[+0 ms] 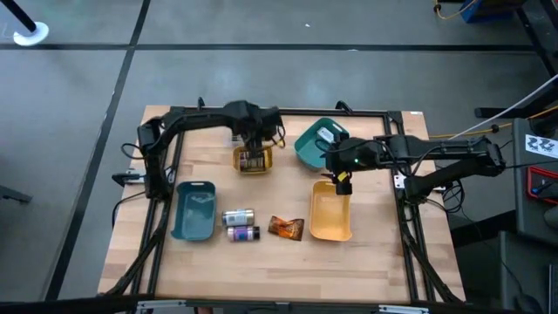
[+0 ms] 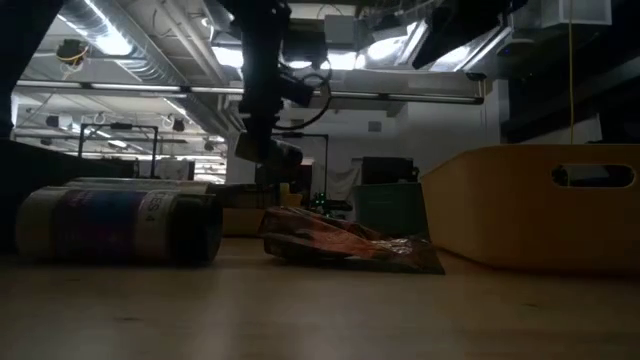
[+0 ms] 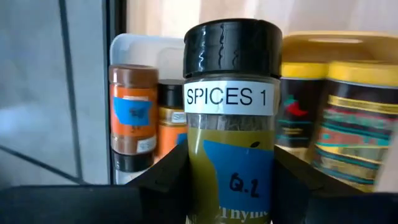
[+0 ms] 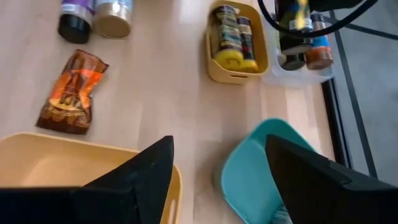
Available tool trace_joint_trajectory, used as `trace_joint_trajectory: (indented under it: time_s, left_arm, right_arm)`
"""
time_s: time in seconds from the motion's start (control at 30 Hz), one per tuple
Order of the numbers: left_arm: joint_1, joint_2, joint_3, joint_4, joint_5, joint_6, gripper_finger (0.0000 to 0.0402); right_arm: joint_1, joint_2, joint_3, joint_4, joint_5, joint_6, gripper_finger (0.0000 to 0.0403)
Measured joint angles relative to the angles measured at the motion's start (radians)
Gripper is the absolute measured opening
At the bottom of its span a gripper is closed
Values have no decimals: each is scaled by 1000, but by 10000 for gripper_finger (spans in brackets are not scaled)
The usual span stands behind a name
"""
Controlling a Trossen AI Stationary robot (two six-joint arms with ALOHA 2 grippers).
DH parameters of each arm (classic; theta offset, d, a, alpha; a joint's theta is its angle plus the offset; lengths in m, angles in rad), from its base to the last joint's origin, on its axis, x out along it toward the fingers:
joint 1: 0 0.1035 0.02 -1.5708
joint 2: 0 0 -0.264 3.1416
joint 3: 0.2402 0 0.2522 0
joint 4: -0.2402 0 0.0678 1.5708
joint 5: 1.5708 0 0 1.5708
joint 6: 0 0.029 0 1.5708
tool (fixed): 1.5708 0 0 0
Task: Sort spices by type
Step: Put the black seasoning bottle into the transparent bin
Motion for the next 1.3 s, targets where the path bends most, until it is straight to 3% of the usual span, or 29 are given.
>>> trace_joint_trajectory:
  time_s: [0.17,0.7,1.0,1.3]
  left_arm:
    - [84,0,0,41,95,99,143]
    - [209,77,0,60,170,173,143]
    - [211,162,0,77,165,220,143]
    - [210,176,0,119,114,88,161]
  right_arm:
    - [-38,0,0,-2,-7,0,254]
    - [-63,0,0,-3,-43,-25,254]
    - [-63,0,0,-3,-43,-26,254]
    - [-63,0,0,-4,-43,-26,254]
